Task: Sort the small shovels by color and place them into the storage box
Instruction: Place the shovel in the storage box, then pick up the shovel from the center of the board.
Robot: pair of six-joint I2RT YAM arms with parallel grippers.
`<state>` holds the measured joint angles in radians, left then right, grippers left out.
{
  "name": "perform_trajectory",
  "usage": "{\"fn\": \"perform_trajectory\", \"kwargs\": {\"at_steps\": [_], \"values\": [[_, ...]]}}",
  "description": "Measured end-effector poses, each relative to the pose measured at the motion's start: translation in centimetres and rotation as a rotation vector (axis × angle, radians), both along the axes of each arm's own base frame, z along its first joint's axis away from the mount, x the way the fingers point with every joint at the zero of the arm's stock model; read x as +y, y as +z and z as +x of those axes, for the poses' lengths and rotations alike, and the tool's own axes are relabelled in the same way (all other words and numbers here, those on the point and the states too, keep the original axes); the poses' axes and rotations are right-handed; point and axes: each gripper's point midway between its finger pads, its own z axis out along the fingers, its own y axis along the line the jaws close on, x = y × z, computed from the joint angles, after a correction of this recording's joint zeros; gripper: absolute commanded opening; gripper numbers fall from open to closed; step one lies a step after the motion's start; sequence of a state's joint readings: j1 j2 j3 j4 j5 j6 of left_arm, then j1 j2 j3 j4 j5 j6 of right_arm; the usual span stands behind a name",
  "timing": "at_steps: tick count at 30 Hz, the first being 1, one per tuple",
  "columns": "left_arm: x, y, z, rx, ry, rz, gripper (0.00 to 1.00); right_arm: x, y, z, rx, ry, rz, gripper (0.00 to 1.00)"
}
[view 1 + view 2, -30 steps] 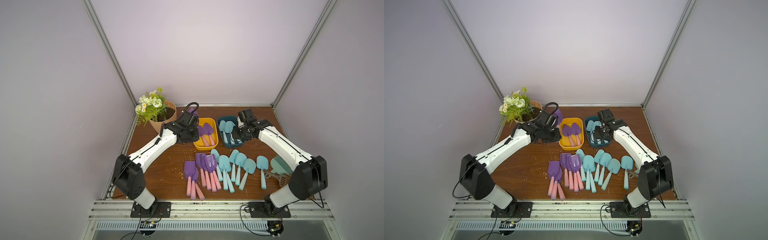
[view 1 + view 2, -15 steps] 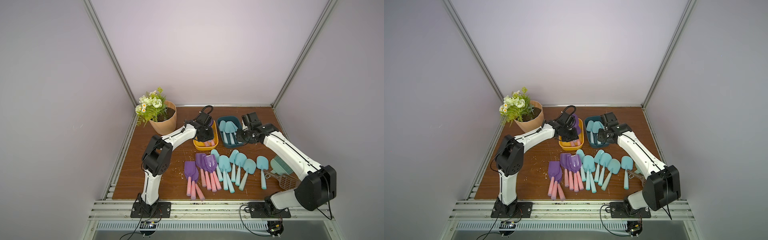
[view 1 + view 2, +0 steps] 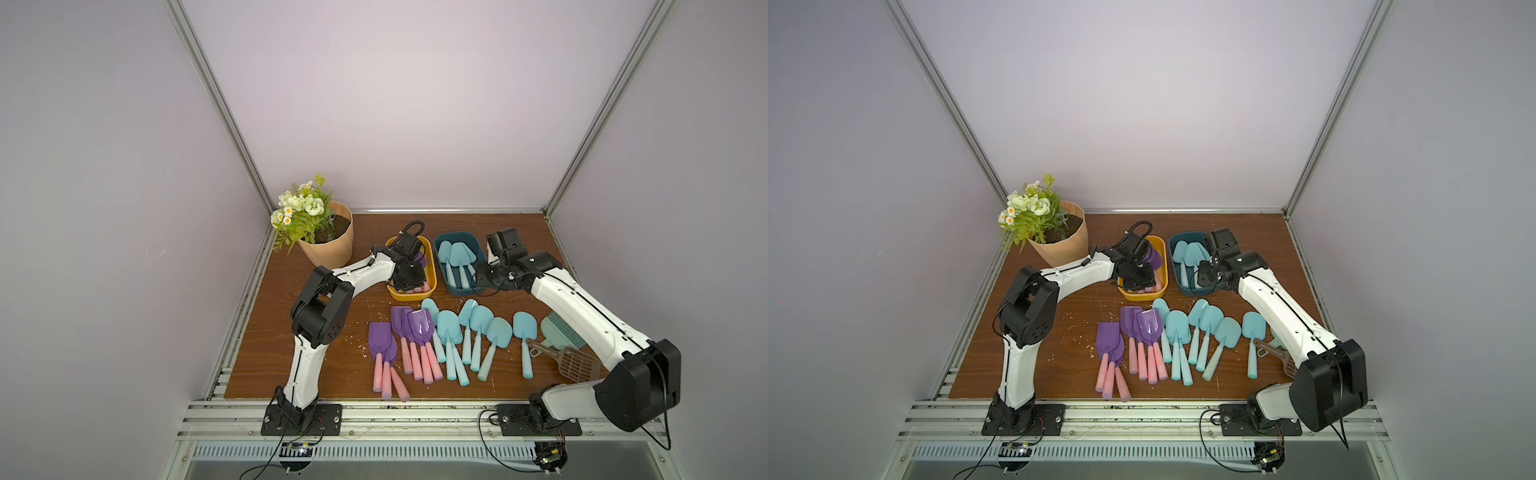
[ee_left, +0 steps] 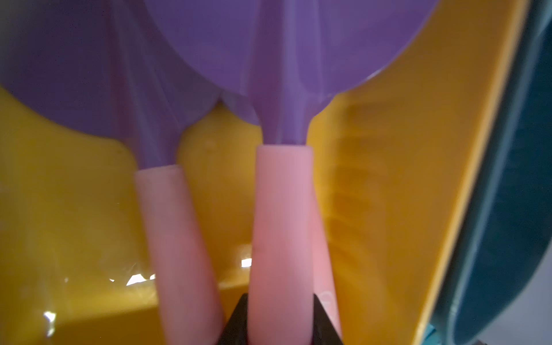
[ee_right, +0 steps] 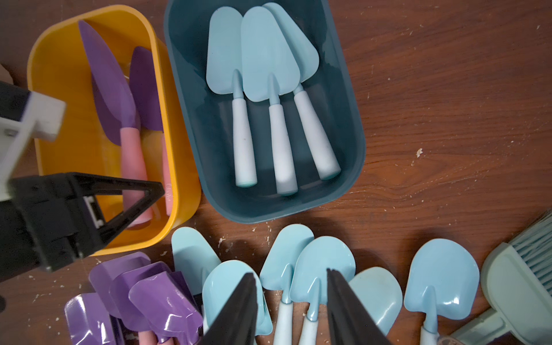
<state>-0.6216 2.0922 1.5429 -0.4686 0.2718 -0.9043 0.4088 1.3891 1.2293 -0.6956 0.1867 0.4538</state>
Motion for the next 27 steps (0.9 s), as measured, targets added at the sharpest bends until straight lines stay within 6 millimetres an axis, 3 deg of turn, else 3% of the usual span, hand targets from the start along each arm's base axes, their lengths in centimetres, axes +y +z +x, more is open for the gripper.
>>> {"fn": "perform_trajectory", "kwargs": {"at_steps": [3,8,12,19,22,24,27], "values": [[0.4,-0.7,-0.4,0.016,0.004,0.015,0.39,-0.1,0.5,-0.1,-0.013,0.0,0.006,0.44],[0.3,0.0,-0.2,0.002,0.008,0.009,0.52,-0.4,0.2,-1.0,-0.013,-0.019,0.022,0.45],[0.3,2.2,0.0,-0.046,0.005,-0.002,0.55,-1.2,-2.8,-3.0,0.057,-0.064,0.031,0.45],[-0.2,10.5,-0.1,-0.258,-0.021,-0.036,0.56,-3.2,-9.2,-9.5,0.231,-0.158,0.053,0.44],[0.0,13.0,-0.5,-0.337,-0.022,-0.034,0.56,-3.4,-11.3,-12.3,0.293,-0.177,0.099,0.44],[0.5,13.2,-1.1,-0.358,-0.021,-0.022,0.56,-3.4,-12.6,-13.9,0.334,-0.186,0.128,0.44],[1.7,11.3,-2.0,-0.334,-0.018,0.026,0.57,-3.3,-14.1,-16.0,0.391,-0.192,0.164,0.43]]}}
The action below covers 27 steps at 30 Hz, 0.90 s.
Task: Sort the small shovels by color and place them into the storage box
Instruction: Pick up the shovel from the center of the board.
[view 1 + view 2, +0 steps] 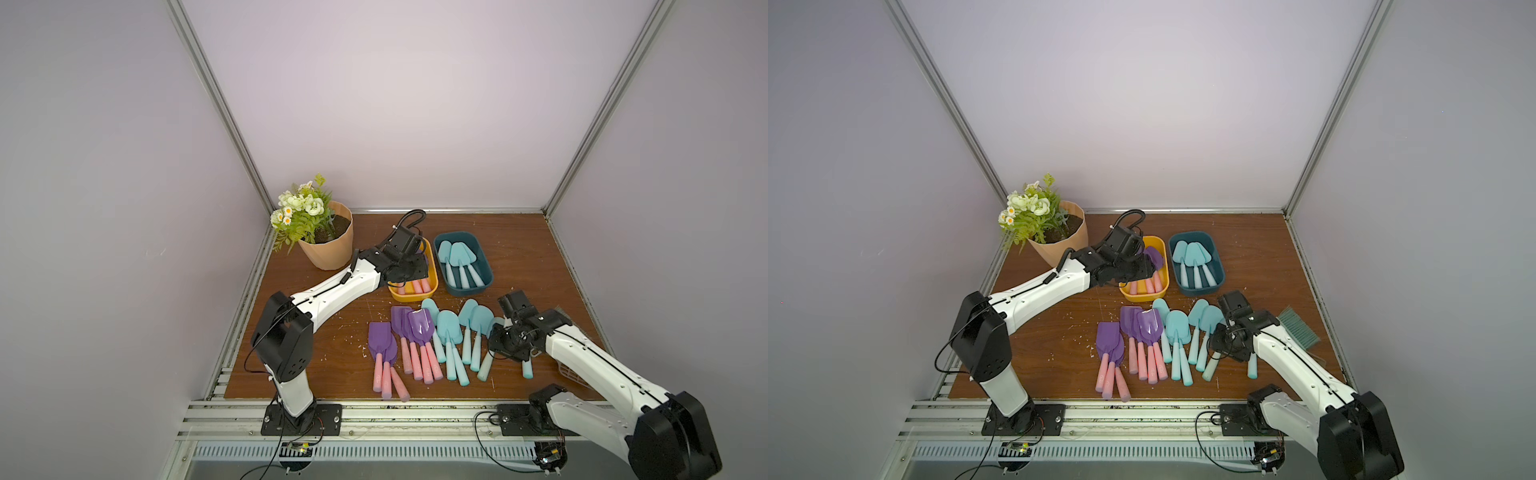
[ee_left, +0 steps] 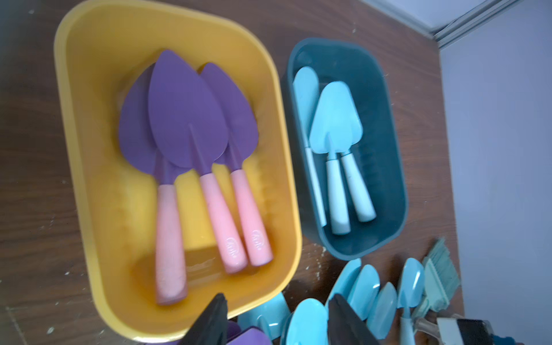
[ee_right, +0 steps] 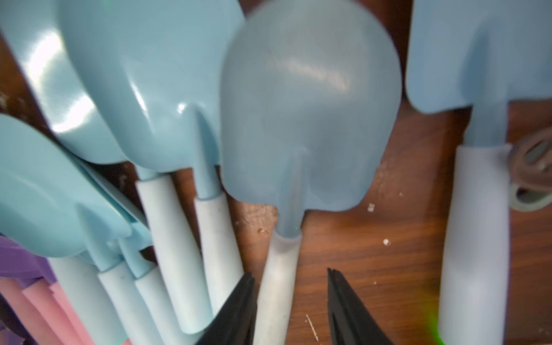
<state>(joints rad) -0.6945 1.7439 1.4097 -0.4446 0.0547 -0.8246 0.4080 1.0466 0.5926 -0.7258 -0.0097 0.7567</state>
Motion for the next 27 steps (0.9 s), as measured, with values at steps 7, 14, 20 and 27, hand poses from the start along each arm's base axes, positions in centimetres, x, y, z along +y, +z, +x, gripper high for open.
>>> {"fn": "perform_trajectory", "kwargs": {"at_steps": [7,14,20,27], "values": [[1.4,-3.1,-1.2,0.052,0.008,0.067,0.57,0.6,-1.1,-1.3,0.041,-0.012,0.049,0.42],[1.5,-3.1,-1.3,0.048,0.006,0.065,0.57,1.8,-2.0,-1.6,0.045,-0.008,0.082,0.35],[1.5,-3.0,-1.3,0.044,0.004,0.065,0.57,2.1,-2.5,-2.1,0.055,-0.005,0.067,0.1],[1.5,-2.8,-1.3,0.033,0.003,0.053,0.58,0.3,-0.5,-1.4,0.01,-0.055,-0.079,0.02]]}}
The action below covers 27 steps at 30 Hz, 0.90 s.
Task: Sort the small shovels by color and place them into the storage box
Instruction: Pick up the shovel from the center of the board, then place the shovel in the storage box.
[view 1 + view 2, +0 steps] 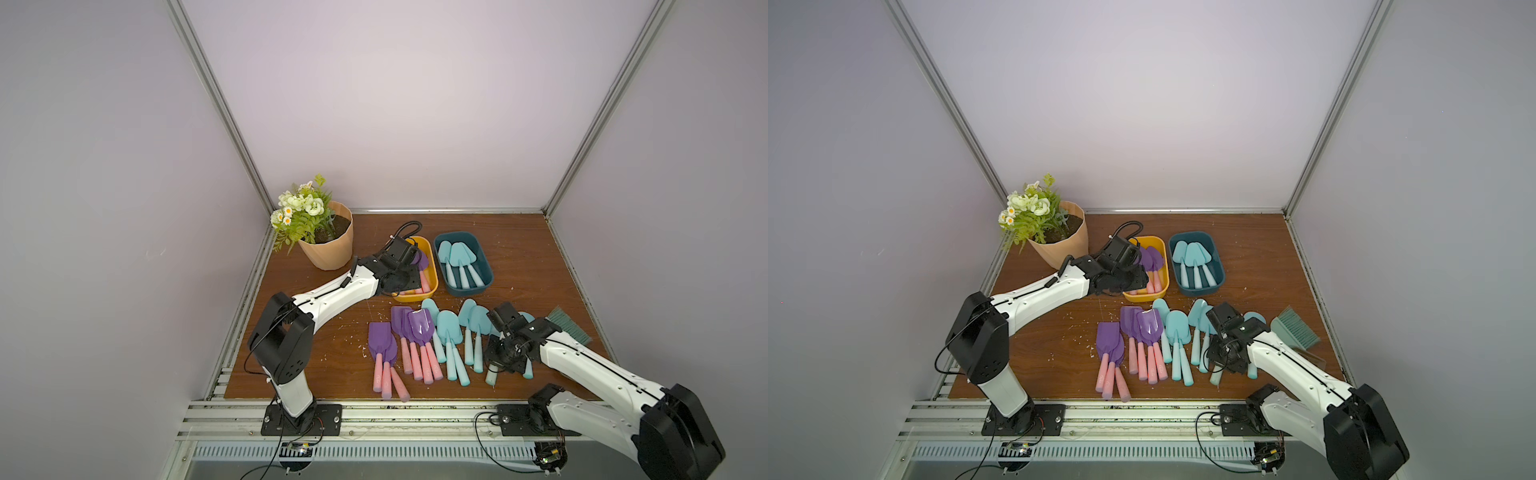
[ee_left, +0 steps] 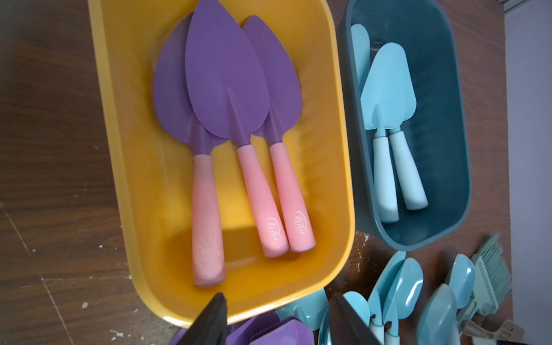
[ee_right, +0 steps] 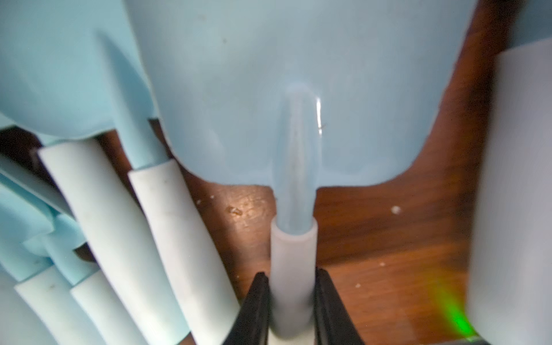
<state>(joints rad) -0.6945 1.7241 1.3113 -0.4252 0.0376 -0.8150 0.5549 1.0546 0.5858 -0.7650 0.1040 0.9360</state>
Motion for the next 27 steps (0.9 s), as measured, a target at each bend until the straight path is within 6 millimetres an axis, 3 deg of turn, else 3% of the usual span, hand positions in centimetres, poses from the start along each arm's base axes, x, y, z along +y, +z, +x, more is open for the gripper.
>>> {"fn": "perform_trajectory", "kwargs": {"at_steps": [4,8,13,17,21,27], "values": [[0.3,-0.7,-0.4,0.011,0.001,0.009,0.58,-0.4,5.3,3.3,-0.134,-0.035,-0.059,0.02],[0.6,-0.9,-0.7,0.016,0.002,0.013,0.58,0.4,11.1,7.6,-0.274,-0.013,-0.098,0.02],[1.3,-0.5,-1.1,0.002,0.014,0.017,0.58,2.9,14.6,14.1,-0.345,0.092,-0.154,0.0],[2.6,0.1,-1.9,-0.015,0.038,0.022,0.58,4.9,15.2,20.3,-0.37,0.17,-0.198,0.0],[4.4,0.4,-2.7,-0.021,0.075,0.025,0.58,6.5,14.3,25.1,-0.374,0.243,-0.24,0.0],[7.3,0.1,-3.1,-0.01,0.145,0.041,0.59,8.0,10.4,28.8,-0.312,0.336,-0.267,0.0]]}}
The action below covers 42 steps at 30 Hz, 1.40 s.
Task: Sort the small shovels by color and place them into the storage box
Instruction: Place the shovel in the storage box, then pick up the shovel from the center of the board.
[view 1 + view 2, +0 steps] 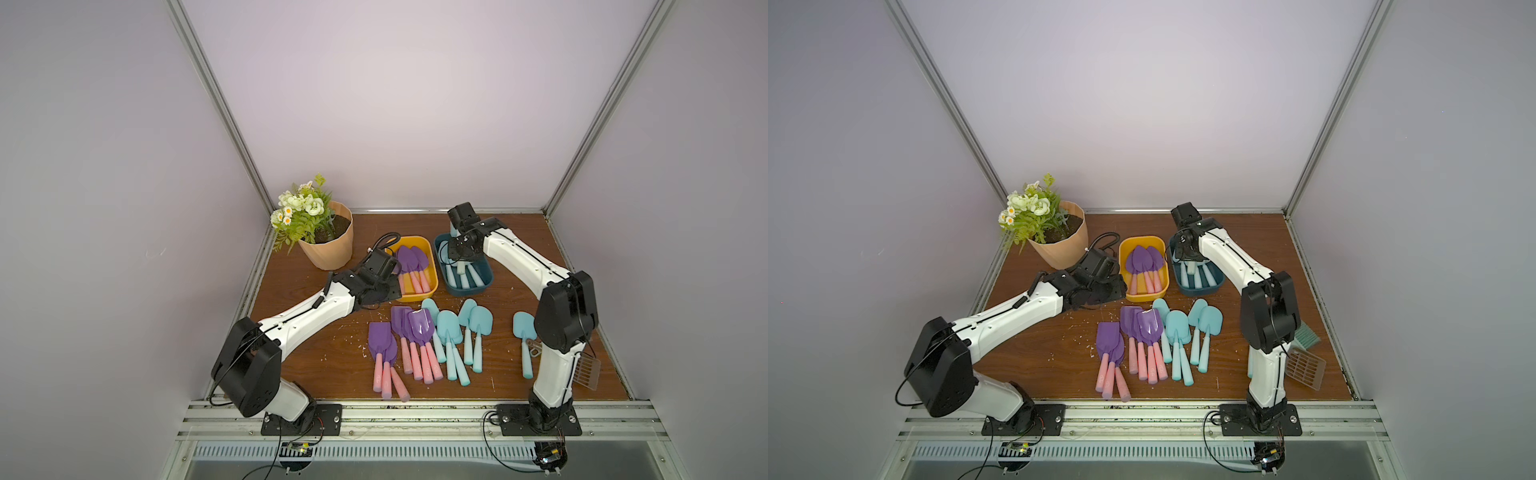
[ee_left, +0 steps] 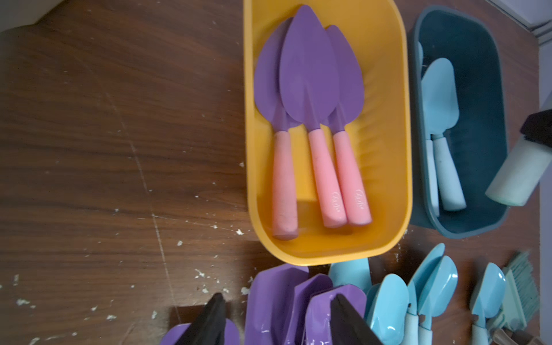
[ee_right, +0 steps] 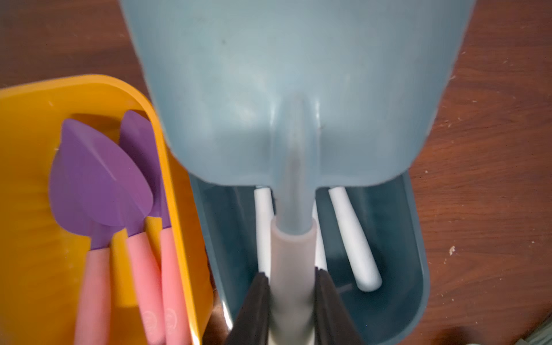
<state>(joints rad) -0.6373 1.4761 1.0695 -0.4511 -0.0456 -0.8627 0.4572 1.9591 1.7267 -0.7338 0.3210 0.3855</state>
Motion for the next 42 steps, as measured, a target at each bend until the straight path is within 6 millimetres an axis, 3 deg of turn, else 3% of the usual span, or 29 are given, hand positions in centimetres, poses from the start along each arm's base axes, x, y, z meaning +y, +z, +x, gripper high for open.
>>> {"fn": "perform_trajectory", "kwargs": {"at_steps": [4,8,14,19,21,23,34,38,42], "values": [[1.9,-0.1,-0.4,0.007,0.036,0.025,0.59,0.6,-3.5,0.0,0.083,0.035,-0.013,0.0],[3.2,-0.5,-1.3,0.025,0.051,0.055,0.6,0.4,-6.5,-1.7,0.162,0.055,-0.019,0.0],[4.5,-2.3,-3.4,0.089,0.034,0.105,0.6,0.0,-8.9,-3.6,0.227,0.061,-0.022,0.24],[4.8,-3.5,-4.8,0.146,-0.004,0.126,0.6,0.0,-8.5,-3.2,0.213,0.054,-0.024,0.36],[4.7,-3.9,-5.4,0.166,-0.019,0.122,0.6,0.0,-7.9,-2.8,0.194,0.047,-0.025,0.47],[4.8,-4.6,-6.3,0.195,-0.037,0.112,0.6,-0.1,-7.0,-2.3,0.166,0.039,-0.025,0.52],[4.2,-7.7,-12.5,0.365,-0.158,0.082,0.59,-0.4,1.1,-2.8,-0.011,0.025,0.061,0.49],[3.3,-8.3,-14.6,0.413,-0.216,0.067,0.57,-0.7,1.0,-3.4,-0.009,0.022,0.066,0.49],[3.8,-9.0,-16.2,0.449,-0.218,0.051,0.54,-0.9,-0.2,-4.1,0.024,0.017,0.058,0.48]]}}
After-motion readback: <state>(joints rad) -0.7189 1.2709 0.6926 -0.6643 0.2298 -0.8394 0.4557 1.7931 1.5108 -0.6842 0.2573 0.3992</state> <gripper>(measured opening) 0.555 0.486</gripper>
